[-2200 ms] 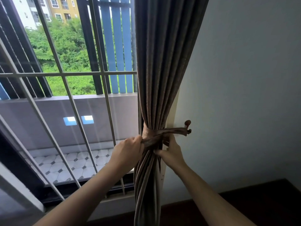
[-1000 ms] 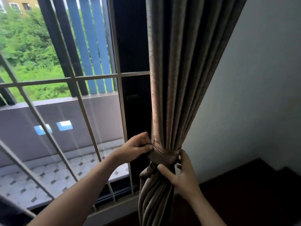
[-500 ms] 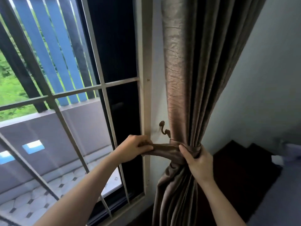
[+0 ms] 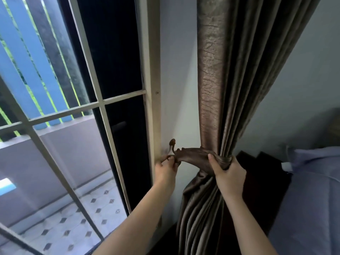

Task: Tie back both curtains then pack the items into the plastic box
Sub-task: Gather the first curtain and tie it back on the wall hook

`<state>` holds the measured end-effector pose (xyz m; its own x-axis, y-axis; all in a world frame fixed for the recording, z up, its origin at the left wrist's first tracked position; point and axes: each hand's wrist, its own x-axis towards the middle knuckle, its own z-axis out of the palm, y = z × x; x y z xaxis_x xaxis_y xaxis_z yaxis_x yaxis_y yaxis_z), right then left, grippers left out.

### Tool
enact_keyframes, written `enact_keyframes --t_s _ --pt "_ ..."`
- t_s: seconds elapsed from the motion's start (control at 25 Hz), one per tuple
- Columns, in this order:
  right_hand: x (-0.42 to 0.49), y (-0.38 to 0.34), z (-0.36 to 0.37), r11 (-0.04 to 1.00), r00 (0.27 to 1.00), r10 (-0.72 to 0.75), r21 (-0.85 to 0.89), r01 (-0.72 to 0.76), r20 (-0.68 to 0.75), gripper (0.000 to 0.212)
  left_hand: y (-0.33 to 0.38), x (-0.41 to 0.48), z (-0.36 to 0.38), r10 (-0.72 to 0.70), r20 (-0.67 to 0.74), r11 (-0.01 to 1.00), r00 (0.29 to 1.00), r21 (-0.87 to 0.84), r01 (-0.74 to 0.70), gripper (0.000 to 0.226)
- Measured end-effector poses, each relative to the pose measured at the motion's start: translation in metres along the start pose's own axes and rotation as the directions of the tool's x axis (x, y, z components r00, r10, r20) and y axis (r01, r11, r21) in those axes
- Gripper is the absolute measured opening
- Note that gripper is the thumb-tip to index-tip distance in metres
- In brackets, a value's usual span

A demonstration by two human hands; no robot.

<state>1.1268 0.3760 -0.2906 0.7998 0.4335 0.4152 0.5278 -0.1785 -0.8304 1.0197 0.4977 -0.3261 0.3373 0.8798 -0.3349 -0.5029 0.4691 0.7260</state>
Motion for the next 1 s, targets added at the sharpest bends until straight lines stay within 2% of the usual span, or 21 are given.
enact_keyframes --t_s 0.08,0.16,0.24,0.32,0.52,0.64,0.72,1.0 --pt "0.000 -0.002 0.001 1.000 1.000 0.002 0.012 -0.002 0.017 0.036 -0.006 0.018 0.009 0.010 -0.125 0.994 0.992 0.109 0.004 0.029" --pt "0.001 -0.006 0.000 0.998 0.999 0.006 0.063 -0.009 0.042 0.050 -0.009 0.028 0.017 0.039 -0.236 0.945 0.971 0.324 0.041 0.036" --pt "0.003 -0.006 0.001 0.999 0.998 -0.006 0.050 0.003 0.060 0.055 -0.013 0.030 0.023 0.113 -0.272 0.858 0.956 0.512 0.045 0.022" --pt "0.004 -0.006 0.004 1.000 0.998 -0.020 0.003 0.019 0.067 0.046 -0.012 0.029 0.029 0.160 -0.232 0.821 0.960 0.571 0.002 0.014" --pt "0.004 -0.011 0.022 0.998 0.999 -0.025 -0.050 0.026 0.024 0.038 -0.004 0.045 0.036 0.286 -0.181 0.682 0.941 0.728 -0.068 0.021" --pt "0.004 -0.016 0.032 0.997 0.999 -0.037 -0.066 0.037 0.000 0.040 -0.006 0.048 0.039 0.286 -0.142 0.642 0.948 0.763 -0.079 0.021" --pt "0.006 -0.016 0.036 0.996 0.999 -0.048 -0.069 0.048 -0.009 0.041 -0.008 0.053 0.040 0.281 -0.102 0.653 0.954 0.749 -0.112 0.021" --pt "0.011 -0.014 0.042 0.996 0.998 -0.061 -0.070 0.062 0.014 0.042 -0.009 0.068 0.037 0.277 0.008 0.471 0.961 0.870 -0.144 0.015"
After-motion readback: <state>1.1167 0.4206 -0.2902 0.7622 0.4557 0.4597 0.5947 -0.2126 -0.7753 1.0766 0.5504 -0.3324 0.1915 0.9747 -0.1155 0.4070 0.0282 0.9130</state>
